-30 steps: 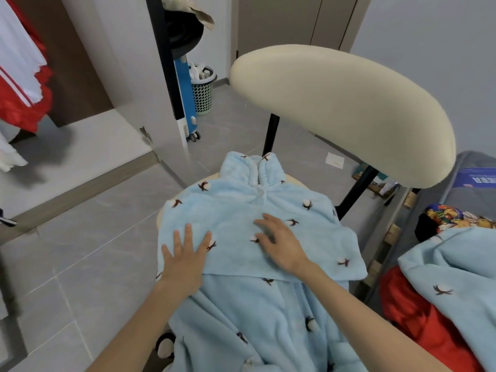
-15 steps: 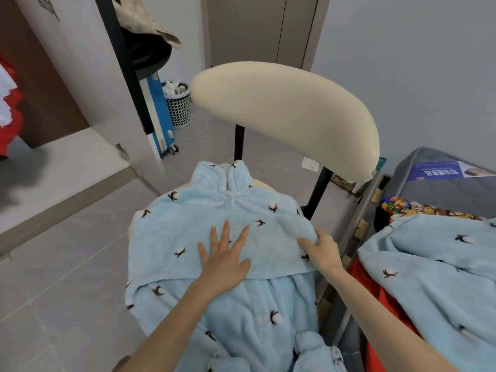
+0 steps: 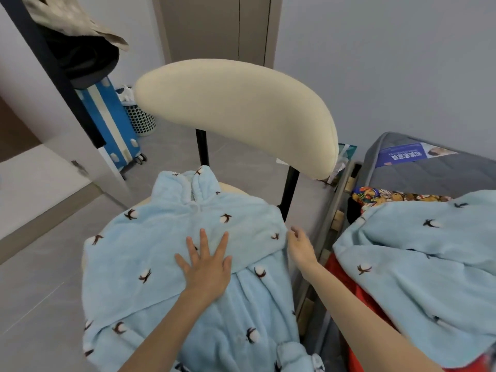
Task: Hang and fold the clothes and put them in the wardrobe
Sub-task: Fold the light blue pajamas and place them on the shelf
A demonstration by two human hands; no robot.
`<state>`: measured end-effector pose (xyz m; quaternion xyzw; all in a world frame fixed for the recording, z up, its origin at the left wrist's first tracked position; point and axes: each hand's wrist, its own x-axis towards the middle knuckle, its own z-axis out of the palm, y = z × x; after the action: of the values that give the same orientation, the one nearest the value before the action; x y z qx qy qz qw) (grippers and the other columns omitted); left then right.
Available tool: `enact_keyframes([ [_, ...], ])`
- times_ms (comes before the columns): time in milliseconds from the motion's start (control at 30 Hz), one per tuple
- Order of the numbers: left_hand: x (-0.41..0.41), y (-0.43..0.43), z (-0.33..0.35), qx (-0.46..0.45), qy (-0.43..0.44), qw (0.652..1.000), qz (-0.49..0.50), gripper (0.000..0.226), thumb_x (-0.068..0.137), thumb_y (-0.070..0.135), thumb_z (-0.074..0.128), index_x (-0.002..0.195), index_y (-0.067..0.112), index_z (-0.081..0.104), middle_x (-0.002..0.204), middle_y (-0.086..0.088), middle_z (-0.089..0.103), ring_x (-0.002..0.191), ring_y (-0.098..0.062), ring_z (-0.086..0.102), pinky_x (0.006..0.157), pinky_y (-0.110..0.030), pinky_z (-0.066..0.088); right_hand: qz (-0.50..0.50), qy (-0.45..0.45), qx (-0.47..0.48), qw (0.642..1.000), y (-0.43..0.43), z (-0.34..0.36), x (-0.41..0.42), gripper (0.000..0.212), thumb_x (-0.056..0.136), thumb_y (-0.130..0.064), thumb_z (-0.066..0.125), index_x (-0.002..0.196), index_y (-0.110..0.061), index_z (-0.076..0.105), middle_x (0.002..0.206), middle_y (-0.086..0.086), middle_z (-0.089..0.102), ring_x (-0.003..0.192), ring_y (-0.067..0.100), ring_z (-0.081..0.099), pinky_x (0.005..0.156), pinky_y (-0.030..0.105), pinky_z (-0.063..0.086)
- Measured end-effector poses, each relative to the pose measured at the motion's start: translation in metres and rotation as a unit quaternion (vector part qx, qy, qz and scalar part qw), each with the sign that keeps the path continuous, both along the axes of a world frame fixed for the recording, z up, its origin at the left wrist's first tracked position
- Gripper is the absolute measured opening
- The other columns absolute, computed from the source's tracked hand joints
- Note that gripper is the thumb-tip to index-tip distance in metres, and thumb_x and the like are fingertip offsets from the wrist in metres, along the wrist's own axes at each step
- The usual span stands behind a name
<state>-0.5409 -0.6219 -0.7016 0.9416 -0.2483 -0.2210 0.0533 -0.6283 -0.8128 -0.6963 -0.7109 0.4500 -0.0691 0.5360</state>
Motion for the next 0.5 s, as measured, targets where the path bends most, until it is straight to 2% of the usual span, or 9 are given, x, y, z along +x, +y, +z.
enact_keyframes([
  [67,0.001,-0.003,-0.005,0.01,0.009,1.0,0.002,0.054,0.102,0.048,0.016,0.148,0.047,-0.012,0.156,-0.005,-0.031,0.143,-0.039,-0.023,0.11,-0.067,-0.007,-0.051,0.016,0.074,0.996,0.0,-0.012,-0.007,0.039,0.104,-0.022,0.033,0.134,0.001,0.044,0.124,0.018,0.054,0.109,0.029,0.053,0.081,0.034,0.043],
  [133,0.004,-0.004,-0.01,0.022,0.011,1.0,0.0,0.054,0.101,0.048,0.016,0.148,0.048,-0.01,0.156,-0.003,-0.031,0.144,-0.039,-0.021,0.11,-0.067,-0.005,-0.066,0.003,0.168,0.984,0.002,-0.02,-0.009,0.035,0.104,-0.026,0.035,0.127,-0.004,0.05,0.12,0.014,0.058,0.107,0.027,0.056,0.084,0.034,0.047],
  [167,0.005,-0.003,-0.012,0.03,0.007,1.0,-0.003,0.054,0.101,0.049,0.016,0.148,0.049,-0.01,0.156,-0.003,-0.031,0.144,-0.039,-0.02,0.11,-0.067,-0.004,-0.062,-0.015,0.206,0.976,0.004,-0.023,-0.01,0.031,0.103,-0.03,0.038,0.12,-0.01,0.055,0.114,0.008,0.061,0.103,0.023,0.058,0.082,0.031,0.05],
  [200,0.006,-0.002,-0.014,0.036,0.004,0.999,-0.006,0.054,0.101,0.049,0.016,0.148,0.049,-0.01,0.156,-0.002,-0.032,0.144,-0.038,-0.02,0.111,-0.067,-0.002,-0.05,-0.024,0.221,0.974,0.006,-0.025,-0.009,0.026,0.102,-0.033,0.042,0.111,-0.015,0.058,0.104,0.002,0.064,0.095,0.016,0.06,0.073,0.026,0.051],
  [267,0.007,-0.001,-0.016,0.041,0.0,0.999,-0.01,0.054,0.101,0.049,0.015,0.147,0.05,-0.012,0.156,-0.002,-0.032,0.144,-0.038,-0.019,0.111,-0.067,-0.001,-0.022,-0.013,0.185,0.982,0.008,-0.03,-0.008,0.02,0.099,-0.033,0.051,0.095,-0.016,0.061,0.087,-0.001,0.063,0.08,0.01,0.059,0.057,0.018,0.044],
  [367,0.006,-0.001,-0.018,0.044,-0.007,0.999,-0.011,0.054,0.101,0.049,0.015,0.147,0.05,-0.012,0.156,-0.002,-0.032,0.144,-0.038,-0.019,0.111,-0.067,0.0,-0.018,0.01,0.088,0.996,0.007,-0.04,-0.008,0.036,0.097,-0.026,0.054,0.063,-0.017,0.044,0.068,0.003,0.049,0.068,0.015,0.045,0.054,0.024,0.032],
  [433,0.005,-0.002,-0.019,0.042,-0.01,0.999,-0.01,0.053,0.101,0.048,0.016,0.147,0.05,-0.011,0.156,-0.003,-0.031,0.144,-0.039,-0.018,0.111,-0.068,0.001,-0.023,0.0,0.053,0.998,0.007,-0.039,-0.009,0.039,0.098,-0.024,0.053,0.062,-0.018,0.04,0.067,0.002,0.048,0.068,0.016,0.043,0.058,0.026,0.033],
  [500,0.005,-0.001,-0.019,0.044,-0.011,0.999,-0.011,0.053,0.101,0.047,0.016,0.147,0.05,-0.011,0.156,-0.003,-0.031,0.144,-0.039,-0.017,0.111,-0.068,0.001,-0.047,-0.039,-0.013,0.998,0.013,-0.031,-0.011,0.028,0.098,-0.025,0.052,0.072,-0.019,0.048,0.073,-0.004,0.054,0.073,0.013,0.051,0.064,0.028,0.04],
])
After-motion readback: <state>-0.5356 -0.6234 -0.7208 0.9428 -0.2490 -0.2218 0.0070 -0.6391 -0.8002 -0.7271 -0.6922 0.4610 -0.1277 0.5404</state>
